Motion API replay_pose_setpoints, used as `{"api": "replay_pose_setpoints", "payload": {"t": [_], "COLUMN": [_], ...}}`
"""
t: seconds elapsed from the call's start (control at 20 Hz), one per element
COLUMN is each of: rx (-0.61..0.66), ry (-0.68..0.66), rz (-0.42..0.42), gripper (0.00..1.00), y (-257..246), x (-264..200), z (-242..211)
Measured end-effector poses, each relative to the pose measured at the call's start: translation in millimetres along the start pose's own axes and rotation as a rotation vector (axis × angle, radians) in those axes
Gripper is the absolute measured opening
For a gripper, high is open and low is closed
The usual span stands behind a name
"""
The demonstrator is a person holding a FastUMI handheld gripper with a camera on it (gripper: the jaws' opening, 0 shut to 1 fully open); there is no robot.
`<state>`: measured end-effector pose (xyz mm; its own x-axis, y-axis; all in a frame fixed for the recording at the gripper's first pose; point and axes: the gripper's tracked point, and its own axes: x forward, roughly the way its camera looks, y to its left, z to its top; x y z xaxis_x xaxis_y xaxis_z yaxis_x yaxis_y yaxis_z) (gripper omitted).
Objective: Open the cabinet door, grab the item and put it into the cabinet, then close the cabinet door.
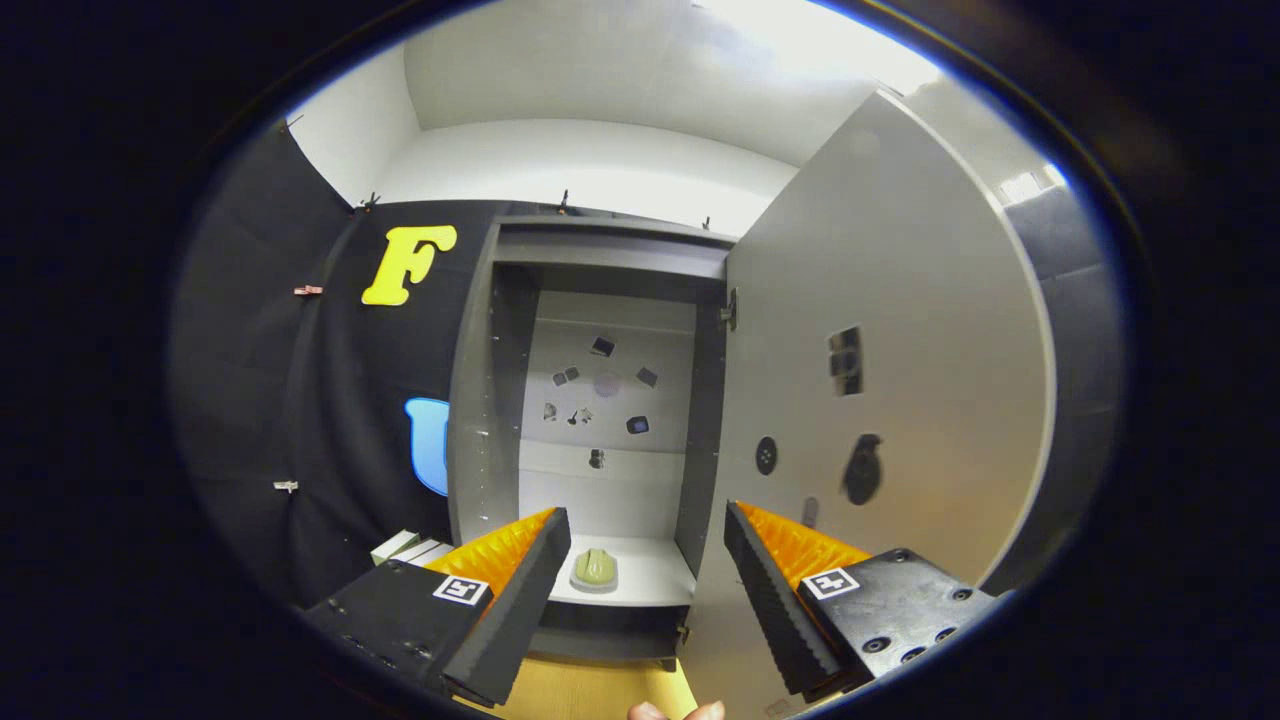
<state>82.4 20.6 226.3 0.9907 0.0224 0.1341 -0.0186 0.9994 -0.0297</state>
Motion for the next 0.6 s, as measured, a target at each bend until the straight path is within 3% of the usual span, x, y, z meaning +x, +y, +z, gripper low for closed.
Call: {"api": "replay_pose_setpoints", "payload": {"t": [0.25,0.4,0.6], "rx": [0.039,0.053,0.070], "ry": [0.016,0.033,0.085], "rz": [-0.048,-0.031,-0.164], "gripper": [0.98,0.97,0.97], "y": [-51,-80,-164], "x": [-72,-99,-117], "z": [7,3,-21]}}
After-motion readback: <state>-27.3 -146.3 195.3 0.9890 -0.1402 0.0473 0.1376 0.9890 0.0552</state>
